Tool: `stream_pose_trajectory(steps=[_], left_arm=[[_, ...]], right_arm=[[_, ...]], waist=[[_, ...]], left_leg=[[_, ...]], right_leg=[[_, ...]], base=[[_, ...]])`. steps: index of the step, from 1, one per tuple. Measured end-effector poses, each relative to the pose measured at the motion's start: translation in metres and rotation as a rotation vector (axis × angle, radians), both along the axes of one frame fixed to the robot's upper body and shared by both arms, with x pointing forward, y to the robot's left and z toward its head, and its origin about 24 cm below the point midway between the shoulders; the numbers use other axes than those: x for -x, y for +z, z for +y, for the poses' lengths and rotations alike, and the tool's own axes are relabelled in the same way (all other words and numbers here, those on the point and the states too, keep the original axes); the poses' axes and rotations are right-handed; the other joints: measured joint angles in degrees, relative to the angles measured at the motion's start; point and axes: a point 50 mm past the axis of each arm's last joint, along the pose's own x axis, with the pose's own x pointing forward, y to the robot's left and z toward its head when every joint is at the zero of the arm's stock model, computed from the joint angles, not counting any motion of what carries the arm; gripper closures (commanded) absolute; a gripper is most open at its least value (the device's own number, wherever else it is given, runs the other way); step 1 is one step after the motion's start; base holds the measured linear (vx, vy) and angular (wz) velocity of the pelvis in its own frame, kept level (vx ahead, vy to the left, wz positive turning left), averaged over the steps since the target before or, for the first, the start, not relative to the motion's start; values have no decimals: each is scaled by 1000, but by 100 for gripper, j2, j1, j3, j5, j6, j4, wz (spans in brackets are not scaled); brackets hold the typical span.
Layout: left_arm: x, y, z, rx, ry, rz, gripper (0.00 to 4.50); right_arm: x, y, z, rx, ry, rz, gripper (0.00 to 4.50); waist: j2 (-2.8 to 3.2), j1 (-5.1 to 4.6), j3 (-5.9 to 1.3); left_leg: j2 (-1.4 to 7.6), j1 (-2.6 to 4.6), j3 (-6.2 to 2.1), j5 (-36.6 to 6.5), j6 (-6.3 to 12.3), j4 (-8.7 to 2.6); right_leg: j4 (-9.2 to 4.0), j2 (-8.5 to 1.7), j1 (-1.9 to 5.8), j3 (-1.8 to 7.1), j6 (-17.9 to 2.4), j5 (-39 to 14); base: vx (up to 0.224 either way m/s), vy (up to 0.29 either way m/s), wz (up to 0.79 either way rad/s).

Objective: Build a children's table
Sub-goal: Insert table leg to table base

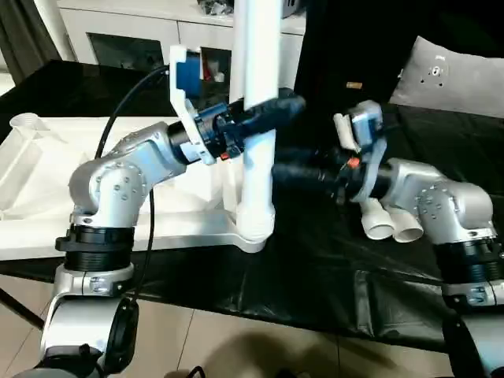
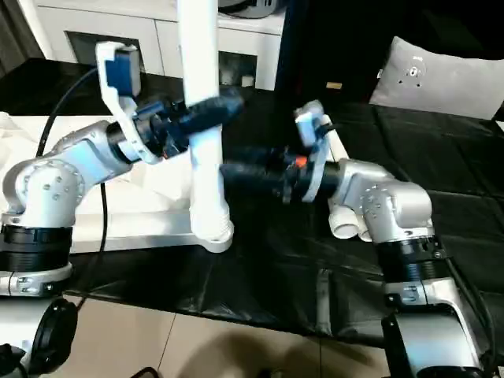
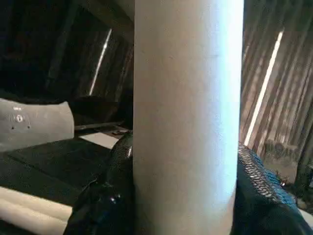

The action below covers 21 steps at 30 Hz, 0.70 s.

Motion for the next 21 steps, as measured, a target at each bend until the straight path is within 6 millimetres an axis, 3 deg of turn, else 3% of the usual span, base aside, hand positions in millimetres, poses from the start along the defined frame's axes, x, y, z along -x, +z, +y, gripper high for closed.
stream_pose_trajectory(steps=[4,21], left_arm=[[1,-1,-5,-14,2,-22,265],[-2,-5,-9,-54,44,-67,265]], right_arm=[[1,-4,10,11,20,-4,75],[1,-8,16,28,10,-2,232]], waist=[[0,-1,0],[0,-2,0]], left_leg=[[1,0,0,0,0,0],[1,0,0,0,-1,0]], right_leg=[[0,0,0,-1,0,0],[0,0,0,0,1,0]], base=[[0,0,0],[0,0,0]])
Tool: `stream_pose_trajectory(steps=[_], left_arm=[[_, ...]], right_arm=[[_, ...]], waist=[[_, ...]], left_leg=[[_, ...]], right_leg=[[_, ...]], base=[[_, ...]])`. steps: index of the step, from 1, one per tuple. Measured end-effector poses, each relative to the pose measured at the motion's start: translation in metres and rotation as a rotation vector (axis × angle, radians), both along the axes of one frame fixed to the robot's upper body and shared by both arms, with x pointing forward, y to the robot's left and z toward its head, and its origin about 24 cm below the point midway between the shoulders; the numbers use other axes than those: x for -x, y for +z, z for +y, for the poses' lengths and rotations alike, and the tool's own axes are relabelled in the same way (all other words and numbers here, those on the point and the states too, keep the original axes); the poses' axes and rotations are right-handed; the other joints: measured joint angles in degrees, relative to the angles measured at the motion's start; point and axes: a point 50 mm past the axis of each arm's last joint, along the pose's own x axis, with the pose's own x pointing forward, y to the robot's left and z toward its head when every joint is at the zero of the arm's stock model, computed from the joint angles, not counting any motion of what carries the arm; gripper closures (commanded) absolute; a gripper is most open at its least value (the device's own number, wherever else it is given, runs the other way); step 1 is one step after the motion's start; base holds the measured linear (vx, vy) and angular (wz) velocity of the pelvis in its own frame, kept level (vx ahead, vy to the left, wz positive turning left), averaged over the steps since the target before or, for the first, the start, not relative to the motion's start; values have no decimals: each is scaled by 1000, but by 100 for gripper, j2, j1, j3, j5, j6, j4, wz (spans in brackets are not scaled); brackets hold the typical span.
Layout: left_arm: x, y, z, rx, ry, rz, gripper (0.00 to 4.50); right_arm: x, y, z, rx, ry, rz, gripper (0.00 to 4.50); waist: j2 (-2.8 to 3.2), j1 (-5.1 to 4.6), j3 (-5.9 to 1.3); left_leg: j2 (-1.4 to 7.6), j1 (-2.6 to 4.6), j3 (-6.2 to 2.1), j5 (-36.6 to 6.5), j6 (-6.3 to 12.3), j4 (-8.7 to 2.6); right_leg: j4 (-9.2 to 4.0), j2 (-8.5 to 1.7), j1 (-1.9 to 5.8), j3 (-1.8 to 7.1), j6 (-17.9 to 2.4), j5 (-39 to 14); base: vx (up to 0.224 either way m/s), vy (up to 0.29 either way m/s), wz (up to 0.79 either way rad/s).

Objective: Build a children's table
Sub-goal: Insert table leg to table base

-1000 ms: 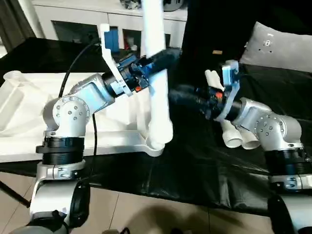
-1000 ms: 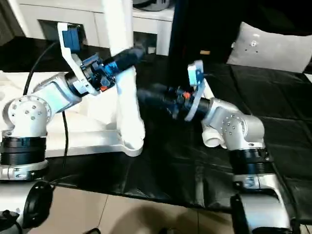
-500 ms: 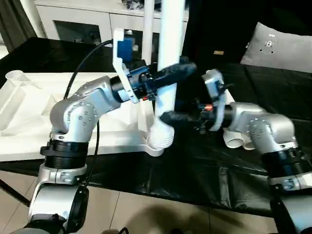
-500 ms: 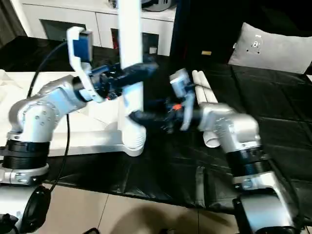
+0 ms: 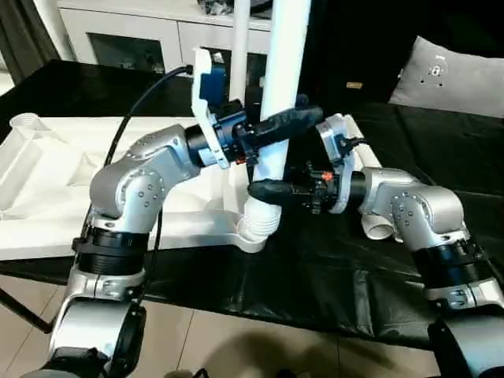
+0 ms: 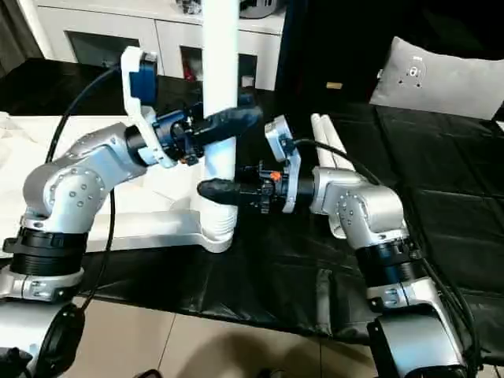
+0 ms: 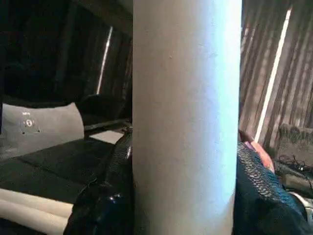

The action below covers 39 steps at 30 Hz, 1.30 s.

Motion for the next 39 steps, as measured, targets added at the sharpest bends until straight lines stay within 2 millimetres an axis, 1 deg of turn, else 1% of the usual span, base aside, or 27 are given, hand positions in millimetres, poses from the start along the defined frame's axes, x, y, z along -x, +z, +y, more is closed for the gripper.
stream_pose_trajectory(steps=[5,8,9,10,13,14,18,23,24,26,28,30,33,37,38,39], left_arm=[[-3,-5,1,-5,30,29,265],[-6,-8,2,-16,86,50,265],[-7,-8,2,-20,102,51,209],[-8,-9,3,-20,118,49,195],[-11,-13,7,-17,215,34,189],[-11,-13,7,-18,247,22,160],[-14,-15,9,-10,413,-66,148],[-14,-15,4,69,567,-124,148],[-14,-14,3,76,623,-154,148],[-14,-12,1,74,682,-196,148],[-14,-11,-1,67,733,-225,183],[-15,-12,-2,68,763,-224,183],[-15,-13,-4,66,780,-230,225],[-16,-15,-8,76,796,-234,234],[-16,-16,-8,77,800,-232,256],[-16,-16,-9,79,801,-231,262]], right_arm=[[0,-3,1,15,-16,-4,247],[-2,-5,4,26,-50,-26,252],[-3,-6,6,26,-63,-29,257],[-3,-6,8,27,-76,-33,257],[-7,-9,15,31,-141,-51,259],[-8,-9,17,35,-167,-61,260],[-14,-11,28,35,-274,-95,260],[-18,-7,37,18,-378,-124,260],[-19,-6,39,16,-403,-135,260],[-20,-6,41,14,-429,-146,260],[-21,-5,43,15,-446,-151,260],[-21,-6,43,24,-461,-154,260],[-22,-6,44,33,-477,-159,260],[-23,-6,43,44,-493,-170,260],[-23,-6,43,45,-493,-170,260],[-23,-7,43,47,-494,-171,260]], waist=[[0,0,0],[0,-1,0],[-1,-1,0],[-1,-2,0],[-1,-17,0],[-1,-15,0],[-1,-14,0],[-6,1,-1],[-7,-5,-1],[-7,-14,-1],[-7,-16,-1],[-7,-14,-1],[-7,-13,-1],[-7,-10,-1],[-7,-11,-1],[-7,-13,-1]], left_leg=[[0,-1,0,0,0,0],[0,-1,0,0,0,0],[0,0,0,0,0,0],[0,0,0,0,0,0],[1,0,0,0,-4,0],[1,0,0,1,-5,-1],[1,0,0,0,-5,-2],[0,-4,0,-4,-11,-1],[0,-4,0,-4,-11,-2],[1,-3,0,-5,-14,-3],[0,-2,0,-8,-18,-4],[0,-3,0,-8,-18,-2],[0,-3,-1,-8,-18,-3],[0,-4,0,-8,-17,-3],[0,-3,0,-8,-17,-3],[0,-4,0,-8,-17,-3]], right_leg=[[0,0,0,0,0,0],[1,0,-1,0,0,0],[1,0,-1,0,0,0],[1,0,-1,0,0,0],[2,0,-2,0,0,0],[2,0,-2,-1,0,0],[1,0,-2,-1,2,-1],[1,-3,-2,0,6,-3],[1,-3,-2,0,6,-3],[1,-2,-2,-1,7,-3],[1,-2,-2,-1,7,-3],[1,-2,-2,0,8,-2],[1,-2,-2,0,9,-2],[0,-3,-2,0,9,-2],[0,-3,-2,1,9,-2],[0,-2,-3,0,9,-2]], base=[[0,0,0],[0,0,0],[0,0,0],[0,0,0],[0,0,0],[0,0,0],[0,0,0],[0,0,0],[0,0,0],[0,0,0],[0,0,0],[0,0,0],[0,0,0],[0,0,0],[0,0,0],[0,0,0]])
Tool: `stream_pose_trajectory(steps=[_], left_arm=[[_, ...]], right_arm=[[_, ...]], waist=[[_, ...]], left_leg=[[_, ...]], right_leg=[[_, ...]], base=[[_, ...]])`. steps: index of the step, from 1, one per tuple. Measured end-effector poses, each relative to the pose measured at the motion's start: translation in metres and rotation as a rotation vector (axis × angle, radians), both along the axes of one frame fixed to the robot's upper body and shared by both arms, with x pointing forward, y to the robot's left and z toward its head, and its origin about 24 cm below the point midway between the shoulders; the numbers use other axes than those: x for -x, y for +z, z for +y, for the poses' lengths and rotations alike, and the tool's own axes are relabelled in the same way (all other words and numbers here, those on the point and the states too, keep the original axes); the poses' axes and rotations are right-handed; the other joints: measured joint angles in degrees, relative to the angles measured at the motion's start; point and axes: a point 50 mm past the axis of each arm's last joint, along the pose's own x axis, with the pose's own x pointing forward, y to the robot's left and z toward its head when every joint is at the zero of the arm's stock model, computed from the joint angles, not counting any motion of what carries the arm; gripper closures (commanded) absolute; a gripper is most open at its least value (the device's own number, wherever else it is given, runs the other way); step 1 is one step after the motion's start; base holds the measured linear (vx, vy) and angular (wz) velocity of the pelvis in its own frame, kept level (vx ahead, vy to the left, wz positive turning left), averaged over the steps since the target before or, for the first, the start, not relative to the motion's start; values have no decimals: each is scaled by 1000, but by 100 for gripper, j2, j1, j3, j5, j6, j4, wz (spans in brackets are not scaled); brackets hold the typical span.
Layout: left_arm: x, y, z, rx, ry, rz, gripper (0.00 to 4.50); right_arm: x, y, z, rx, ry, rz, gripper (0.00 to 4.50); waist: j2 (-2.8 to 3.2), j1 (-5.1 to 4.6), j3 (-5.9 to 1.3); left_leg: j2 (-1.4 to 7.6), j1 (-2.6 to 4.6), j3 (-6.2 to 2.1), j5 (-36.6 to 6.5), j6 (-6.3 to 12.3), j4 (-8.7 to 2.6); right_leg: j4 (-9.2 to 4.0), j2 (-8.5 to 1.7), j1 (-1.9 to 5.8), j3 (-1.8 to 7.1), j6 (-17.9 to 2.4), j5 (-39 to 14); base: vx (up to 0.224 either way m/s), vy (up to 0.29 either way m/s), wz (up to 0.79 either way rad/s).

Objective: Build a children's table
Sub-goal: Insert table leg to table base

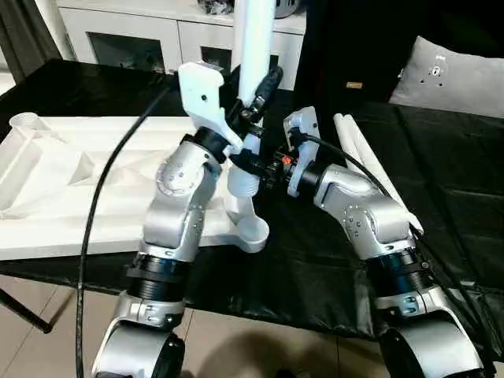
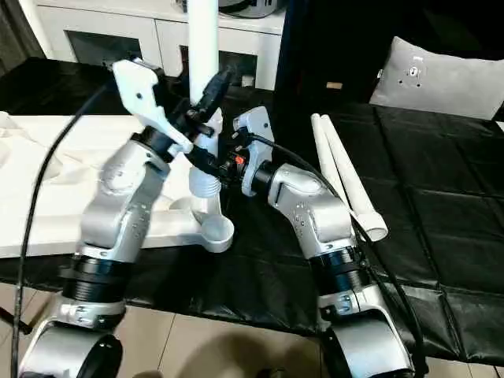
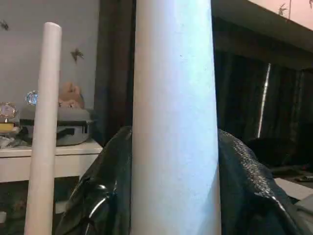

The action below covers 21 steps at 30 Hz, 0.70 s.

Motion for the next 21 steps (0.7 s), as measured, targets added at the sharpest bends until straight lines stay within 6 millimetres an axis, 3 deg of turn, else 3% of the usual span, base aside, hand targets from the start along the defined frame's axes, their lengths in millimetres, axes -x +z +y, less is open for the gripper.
stream_pose_trajectory(steps=[6,8,11,17,21], left_arm=[[-2,-1,0,3,2,14,268],[-5,-2,2,18,0,42,268],[-10,-1,6,50,8,85,268],[-20,-4,33,197,18,220,269],[-21,-1,39,328,-93,283,269]], right_arm=[[-1,-1,0,7,-17,5,260],[-2,-3,0,2,-23,16,204],[-2,0,-1,-20,-21,3,182],[3,22,-30,-147,67,21,139],[3,26,-49,-209,92,74,99]], waist=[[0,-2,0],[0,-2,0],[0,0,0],[-1,15,-1],[-2,38,0]], left_leg=[[0,1,0,0,0,0],[0,2,0,0,0,0],[0,3,0,0,0,0],[0,3,1,10,18,0],[-1,0,1,10,18,5]], right_leg=[[0,0,0,1,0,0],[0,0,0,1,0,0],[1,0,0,1,-1,1],[1,1,1,3,-1,0],[1,-2,3,1,-1,1]], base=[[0,0,0],[0,0,0],[0,0,0],[0,0,0],[0,0,0]])
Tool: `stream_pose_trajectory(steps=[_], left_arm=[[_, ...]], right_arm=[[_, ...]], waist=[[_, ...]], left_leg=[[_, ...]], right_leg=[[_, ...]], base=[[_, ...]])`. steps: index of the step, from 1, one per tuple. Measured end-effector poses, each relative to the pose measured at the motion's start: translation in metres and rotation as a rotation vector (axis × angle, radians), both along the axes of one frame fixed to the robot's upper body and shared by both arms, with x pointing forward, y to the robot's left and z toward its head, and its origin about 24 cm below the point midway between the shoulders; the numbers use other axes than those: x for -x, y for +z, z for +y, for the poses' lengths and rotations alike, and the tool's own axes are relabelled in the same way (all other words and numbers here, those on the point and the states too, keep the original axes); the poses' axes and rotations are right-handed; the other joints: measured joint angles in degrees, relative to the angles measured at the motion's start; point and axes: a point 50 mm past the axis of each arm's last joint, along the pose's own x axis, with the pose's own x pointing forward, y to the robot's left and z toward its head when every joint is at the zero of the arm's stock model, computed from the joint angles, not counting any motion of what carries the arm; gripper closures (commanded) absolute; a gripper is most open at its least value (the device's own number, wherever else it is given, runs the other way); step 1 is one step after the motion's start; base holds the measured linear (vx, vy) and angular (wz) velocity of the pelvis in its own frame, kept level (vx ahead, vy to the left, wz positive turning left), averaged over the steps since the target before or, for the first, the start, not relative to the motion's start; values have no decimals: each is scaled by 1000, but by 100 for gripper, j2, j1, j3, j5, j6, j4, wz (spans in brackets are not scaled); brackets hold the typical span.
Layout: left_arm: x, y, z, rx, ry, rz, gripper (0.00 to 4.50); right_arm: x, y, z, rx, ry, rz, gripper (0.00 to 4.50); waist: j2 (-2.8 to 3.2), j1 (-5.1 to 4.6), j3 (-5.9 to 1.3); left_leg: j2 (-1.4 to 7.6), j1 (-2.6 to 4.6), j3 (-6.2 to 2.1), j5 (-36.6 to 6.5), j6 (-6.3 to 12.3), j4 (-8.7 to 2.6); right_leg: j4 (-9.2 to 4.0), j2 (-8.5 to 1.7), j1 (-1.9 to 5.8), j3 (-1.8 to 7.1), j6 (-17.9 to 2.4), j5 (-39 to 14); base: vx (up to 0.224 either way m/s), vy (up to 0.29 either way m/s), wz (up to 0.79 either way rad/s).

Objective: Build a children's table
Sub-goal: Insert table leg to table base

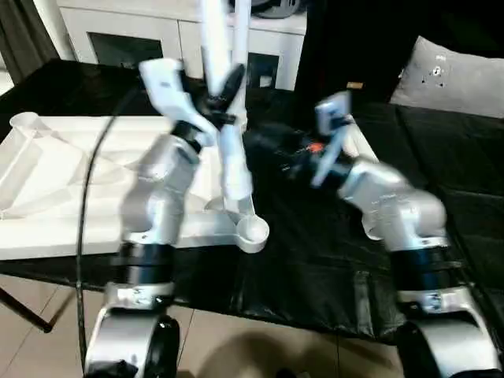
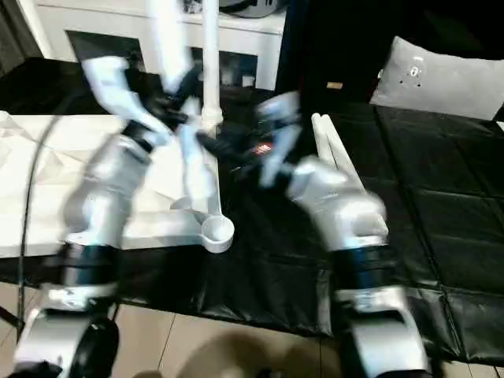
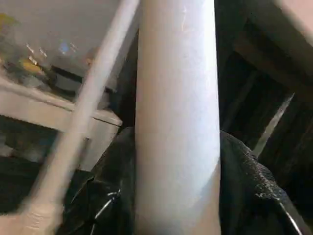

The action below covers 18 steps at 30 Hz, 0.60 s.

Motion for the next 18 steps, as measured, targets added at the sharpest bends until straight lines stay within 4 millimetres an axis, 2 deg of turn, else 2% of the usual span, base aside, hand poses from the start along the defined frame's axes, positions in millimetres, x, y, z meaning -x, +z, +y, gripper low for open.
stream_pose_trajectory(steps=[3,5,12,18], left_arm=[[3,3,4,94,-113,16,269],[5,6,8,114,-143,14,269],[12,12,2,146,-308,2,269],[19,19,-2,131,-421,-37,269]], right_arm=[[0,8,-25,-44,-18,16,73],[0,9,-32,-50,-30,20,62],[8,10,-31,-69,51,44,4],[11,11,-32,-60,99,52,0]], waist=[[0,1,0],[0,-22,0],[0,-19,0],[0,-18,0]], left_leg=[[-1,0,1,0,0,0],[-1,2,1,0,0,0],[0,2,1,1,0,5],[0,2,1,0,0,5]], right_leg=[[0,-2,0,0,0,0],[6,0,-2,0,0,0],[8,0,-1,-1,-1,0],[8,0,-1,-2,0,0]], base=[[0,0,0],[0,0,0],[0,0,0],[0,0,0]])
